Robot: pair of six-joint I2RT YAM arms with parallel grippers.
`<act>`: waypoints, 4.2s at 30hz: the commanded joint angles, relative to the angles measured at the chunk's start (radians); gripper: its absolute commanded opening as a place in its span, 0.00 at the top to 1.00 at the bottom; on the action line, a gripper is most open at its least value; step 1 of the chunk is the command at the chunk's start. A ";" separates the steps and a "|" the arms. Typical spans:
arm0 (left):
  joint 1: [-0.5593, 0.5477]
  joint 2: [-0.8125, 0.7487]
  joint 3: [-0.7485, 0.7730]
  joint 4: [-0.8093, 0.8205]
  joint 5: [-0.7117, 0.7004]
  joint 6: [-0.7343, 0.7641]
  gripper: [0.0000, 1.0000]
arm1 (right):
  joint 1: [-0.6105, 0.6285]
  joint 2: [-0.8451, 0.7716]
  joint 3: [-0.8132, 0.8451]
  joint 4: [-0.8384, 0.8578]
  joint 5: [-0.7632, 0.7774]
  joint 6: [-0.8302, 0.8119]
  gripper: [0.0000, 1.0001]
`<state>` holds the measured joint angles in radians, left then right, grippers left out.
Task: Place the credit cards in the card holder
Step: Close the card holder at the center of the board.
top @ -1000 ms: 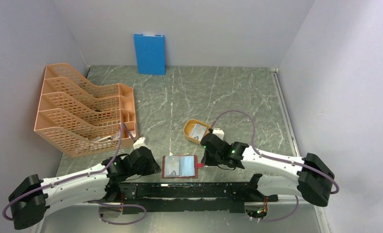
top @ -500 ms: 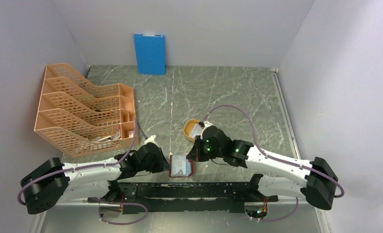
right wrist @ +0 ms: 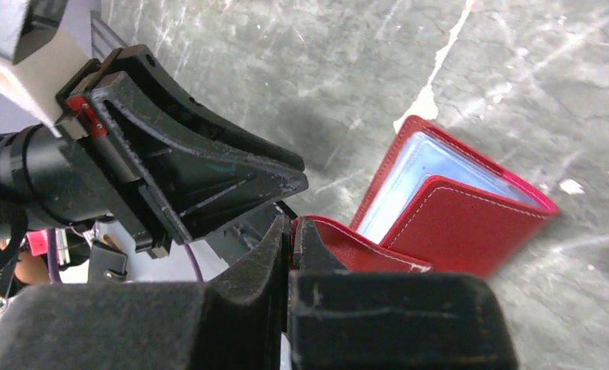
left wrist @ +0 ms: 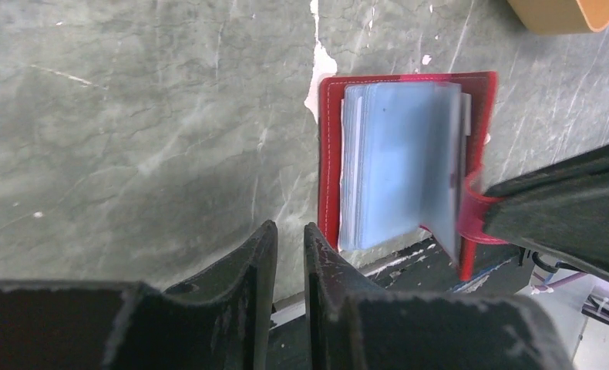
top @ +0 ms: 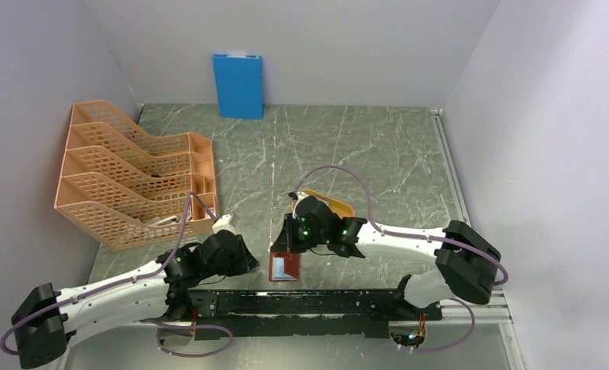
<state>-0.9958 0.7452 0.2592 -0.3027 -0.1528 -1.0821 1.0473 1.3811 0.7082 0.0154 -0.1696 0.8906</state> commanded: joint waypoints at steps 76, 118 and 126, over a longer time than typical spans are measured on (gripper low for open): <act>0.000 0.240 0.051 0.130 0.022 0.090 0.57 | 0.095 0.238 0.098 -0.155 0.145 -0.074 0.74; 0.000 0.201 -0.053 -0.019 -0.091 -0.039 0.95 | 0.082 0.004 -0.387 0.474 0.082 0.434 0.44; 0.000 0.213 -0.066 0.007 -0.074 -0.038 0.95 | 0.083 0.104 -0.377 0.536 0.045 0.462 0.45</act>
<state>-0.9966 0.9237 0.2523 -0.1600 -0.1883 -1.1412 1.1305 1.4502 0.3325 0.4919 -0.1074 1.3277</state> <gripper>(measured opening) 0.098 0.555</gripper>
